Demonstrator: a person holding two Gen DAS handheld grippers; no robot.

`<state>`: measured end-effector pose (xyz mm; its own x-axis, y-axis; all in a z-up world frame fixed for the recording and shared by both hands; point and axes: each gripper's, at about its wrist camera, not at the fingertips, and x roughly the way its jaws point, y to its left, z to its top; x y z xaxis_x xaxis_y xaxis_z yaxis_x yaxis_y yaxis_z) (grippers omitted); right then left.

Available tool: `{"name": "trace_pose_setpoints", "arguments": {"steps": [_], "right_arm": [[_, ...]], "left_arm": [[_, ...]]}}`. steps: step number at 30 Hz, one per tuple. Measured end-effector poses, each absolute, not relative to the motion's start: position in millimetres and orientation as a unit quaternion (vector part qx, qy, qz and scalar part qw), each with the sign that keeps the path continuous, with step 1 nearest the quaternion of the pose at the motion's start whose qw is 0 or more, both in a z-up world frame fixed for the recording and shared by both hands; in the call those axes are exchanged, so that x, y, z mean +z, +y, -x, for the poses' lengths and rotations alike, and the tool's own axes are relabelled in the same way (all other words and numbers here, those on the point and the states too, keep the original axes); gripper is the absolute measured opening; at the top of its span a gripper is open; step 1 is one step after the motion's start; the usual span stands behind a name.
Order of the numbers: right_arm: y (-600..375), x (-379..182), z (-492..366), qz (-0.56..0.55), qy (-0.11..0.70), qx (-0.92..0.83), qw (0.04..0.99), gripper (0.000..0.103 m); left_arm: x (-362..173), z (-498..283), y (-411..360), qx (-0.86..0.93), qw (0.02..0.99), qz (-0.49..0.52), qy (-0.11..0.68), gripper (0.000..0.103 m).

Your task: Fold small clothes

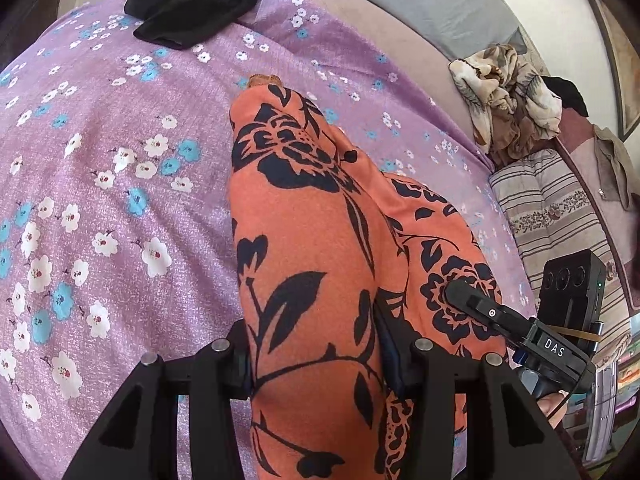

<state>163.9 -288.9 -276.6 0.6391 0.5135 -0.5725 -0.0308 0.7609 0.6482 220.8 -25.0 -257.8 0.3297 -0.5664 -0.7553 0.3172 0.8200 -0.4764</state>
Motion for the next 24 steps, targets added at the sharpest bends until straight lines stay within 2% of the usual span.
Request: {"name": "trace_pose_setpoints", "arguments": {"steps": [3,7,10,13,20,22,24], "right_arm": [[-292.5,-283.0,-169.1,-0.315,0.409,0.153,0.843,0.043],[-296.7,-275.1,-168.7,-0.311,0.423,0.139,0.839,0.053],[-299.7,-258.2,-164.6,-0.290,0.426,0.130,0.847,0.058],[-303.3,-238.9,-156.6,-0.240,0.427,0.090,0.867,0.058],[-289.5,-206.6,-121.7,-0.182,0.361,0.094,0.910,0.058],[-273.9,-197.9,-112.0,-0.163,0.344,0.118,0.917,0.057],[-260.0,-193.7,-105.1,-0.152,0.338,0.141,0.918,0.052]], "left_arm": [[-266.1,-223.6,-22.5,-0.263,0.800,0.128,0.524,0.054],[-266.0,-222.2,-16.9,-0.239,0.802,0.120,0.535,0.066],[-259.6,-217.0,-11.5,-0.228,0.810,0.108,0.530,0.067],[-246.2,-206.3,-7.4,-0.209,0.832,0.077,0.508,0.067],[-221.0,-188.1,-8.1,-0.187,0.862,0.029,0.470,0.068],[-218.2,-183.7,-15.2,-0.174,0.868,0.011,0.465,0.068],[-217.9,-180.8,-19.6,-0.166,0.871,-0.004,0.463,0.068]]}}
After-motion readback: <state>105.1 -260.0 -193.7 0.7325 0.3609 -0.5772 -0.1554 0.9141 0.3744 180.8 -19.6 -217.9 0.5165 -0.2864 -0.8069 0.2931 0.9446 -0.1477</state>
